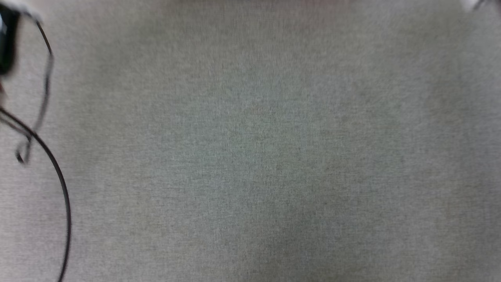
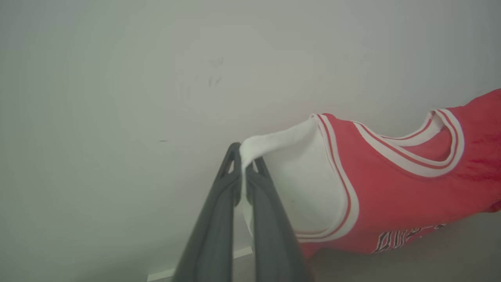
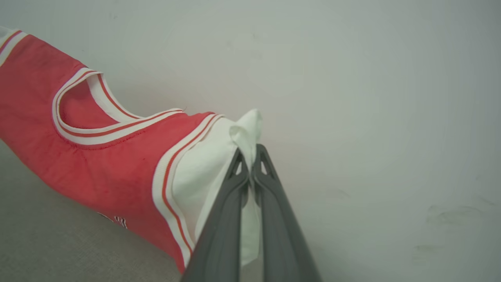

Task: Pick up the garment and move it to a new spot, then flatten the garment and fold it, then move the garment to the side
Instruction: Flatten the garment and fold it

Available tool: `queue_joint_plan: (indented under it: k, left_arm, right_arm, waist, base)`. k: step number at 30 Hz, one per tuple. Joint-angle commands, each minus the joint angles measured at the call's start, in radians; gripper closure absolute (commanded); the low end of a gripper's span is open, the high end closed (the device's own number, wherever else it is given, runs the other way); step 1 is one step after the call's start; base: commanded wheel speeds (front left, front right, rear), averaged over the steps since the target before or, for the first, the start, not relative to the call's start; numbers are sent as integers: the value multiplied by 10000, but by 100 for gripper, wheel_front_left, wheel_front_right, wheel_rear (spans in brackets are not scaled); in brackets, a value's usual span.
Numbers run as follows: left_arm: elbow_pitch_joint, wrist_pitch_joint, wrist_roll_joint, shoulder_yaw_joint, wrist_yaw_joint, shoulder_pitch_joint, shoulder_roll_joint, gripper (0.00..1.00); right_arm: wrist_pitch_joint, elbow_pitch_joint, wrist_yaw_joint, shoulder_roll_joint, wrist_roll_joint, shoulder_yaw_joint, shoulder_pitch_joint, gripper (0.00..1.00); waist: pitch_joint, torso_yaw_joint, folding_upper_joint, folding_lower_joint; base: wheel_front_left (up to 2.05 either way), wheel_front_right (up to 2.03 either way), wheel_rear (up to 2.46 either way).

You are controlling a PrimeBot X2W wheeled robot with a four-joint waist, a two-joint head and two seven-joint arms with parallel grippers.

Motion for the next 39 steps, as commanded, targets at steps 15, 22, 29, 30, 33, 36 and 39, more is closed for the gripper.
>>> queue_joint_plan:
  k: [15,22,29,30,33,36,39]
  left_arm:
    - [-3498,-80,-1032,798,1978,7914,264,100]
    - [-3827,-78,-1538,728,2367,10329,316,100]
    - [-3798,-75,-1990,685,2616,11901,300,100]
    - [-3798,-68,-2072,677,2661,12134,276,100]
    - [-3831,-39,-2280,617,2715,12668,164,100]
    - [-3715,-53,-2397,609,2724,13053,117,100]
    - [-3547,-58,-2454,561,2662,13333,15,100]
  right_arm:
    - [392,-2311,-14,-602,1113,311,6752,100]
    - [816,-2766,-14,-799,1331,139,9113,100]
    - [973,-2909,-16,-889,1507,-228,10913,100]
    - [997,-2949,-16,-904,1521,-263,11207,100]
    - [1045,-3081,-16,-906,1596,-488,11974,100]
    - [1142,-3147,-16,-936,1613,-589,12715,100]
    - [1222,-3167,-16,-899,1615,-720,13309,100]
  waist:
    - [-2864,93,0,0]
    - [-3937,31,0,0]
    - [-4687,-53,0,0]
    - [-4778,-63,0,0]
    - [-4944,-43,0,0]
    - [-5017,-36,0,0]
    - [-5062,-11,0,0]
  base:
    - [0,0,0]
    - [0,0,0]
    - [0,0,0]
    - [0,0,0]
    - [0,0,0]
    - [0,0,0]
    - [0,0,0]
